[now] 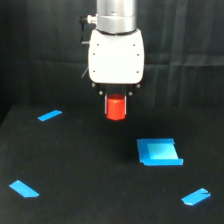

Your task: Pick up the red object from the table

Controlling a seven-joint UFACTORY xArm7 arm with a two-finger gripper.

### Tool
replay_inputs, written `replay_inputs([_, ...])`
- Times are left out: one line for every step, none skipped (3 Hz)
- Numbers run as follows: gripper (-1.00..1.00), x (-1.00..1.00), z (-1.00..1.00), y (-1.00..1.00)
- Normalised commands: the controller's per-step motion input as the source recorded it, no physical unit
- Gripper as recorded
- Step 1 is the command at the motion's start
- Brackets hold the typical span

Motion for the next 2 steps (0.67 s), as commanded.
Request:
replay_inputs([-0.96,0.03,-0.02,0.07])
replay_inputs([-1.00,-0.06,0.01,0.05])
